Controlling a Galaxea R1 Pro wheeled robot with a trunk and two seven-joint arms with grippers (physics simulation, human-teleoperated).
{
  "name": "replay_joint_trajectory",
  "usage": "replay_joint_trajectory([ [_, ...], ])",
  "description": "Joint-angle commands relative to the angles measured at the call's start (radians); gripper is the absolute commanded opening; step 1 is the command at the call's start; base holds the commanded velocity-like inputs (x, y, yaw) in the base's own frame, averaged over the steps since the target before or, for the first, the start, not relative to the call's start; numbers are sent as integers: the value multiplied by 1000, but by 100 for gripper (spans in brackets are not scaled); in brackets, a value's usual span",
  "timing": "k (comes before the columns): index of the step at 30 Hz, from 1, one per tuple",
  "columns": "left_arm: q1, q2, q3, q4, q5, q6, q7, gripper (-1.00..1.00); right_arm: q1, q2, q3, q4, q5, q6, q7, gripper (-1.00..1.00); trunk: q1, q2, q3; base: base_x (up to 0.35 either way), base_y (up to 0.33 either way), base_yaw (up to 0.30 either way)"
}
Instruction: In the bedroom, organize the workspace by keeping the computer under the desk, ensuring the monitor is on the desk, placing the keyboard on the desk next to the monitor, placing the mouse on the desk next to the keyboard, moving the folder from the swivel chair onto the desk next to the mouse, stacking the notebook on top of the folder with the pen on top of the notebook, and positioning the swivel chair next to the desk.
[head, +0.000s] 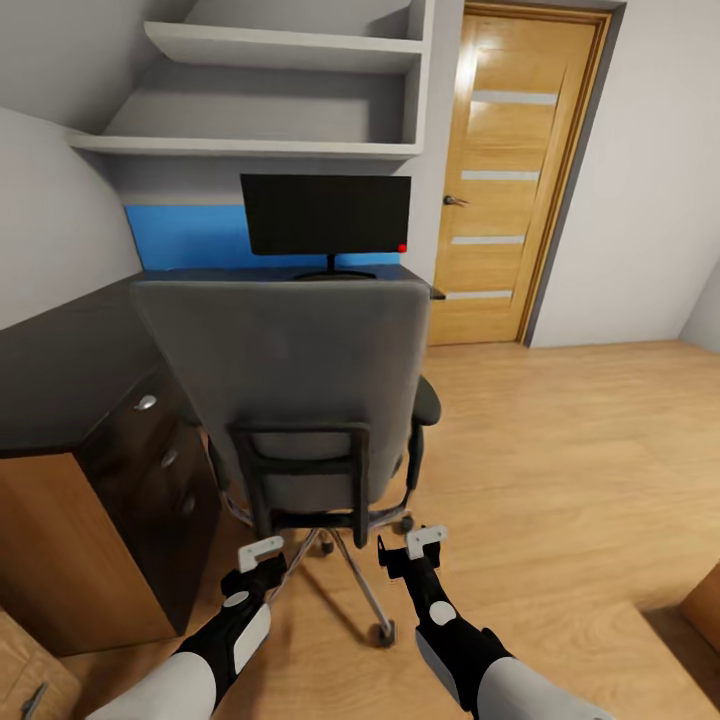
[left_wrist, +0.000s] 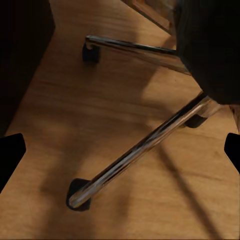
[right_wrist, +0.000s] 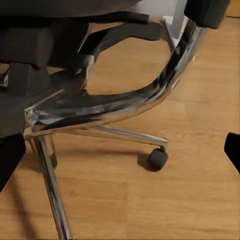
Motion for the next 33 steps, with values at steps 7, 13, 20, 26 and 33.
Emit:
replay_joint_trajectory([
  [7,-1,0,1,0,5,-5,-1,100,-1,0,7,3,-2,-3,-8,100,0,0,-1,322,0,0],
  [13,-1,0,1,0,5,-5,-1,100,-1,0,7,3,-2,-4,-8,100,0,0,-1,322,0,0],
  [20,-1,0,1,0,5,-5,-1,100,-1,0,7,3,-2,-4,-8,100,0,0,-1,322,0,0],
  [26,-1,0,1,0,5,-5,-1,100,-1,0,7,3,-2,-4,-8,100,0,0,-1,322,0,0],
  [33,-1,0,1,0,5,-5,-1,100,-1,0,7,3,-1,-4,-8,100,0,0,-1,322,0,0],
])
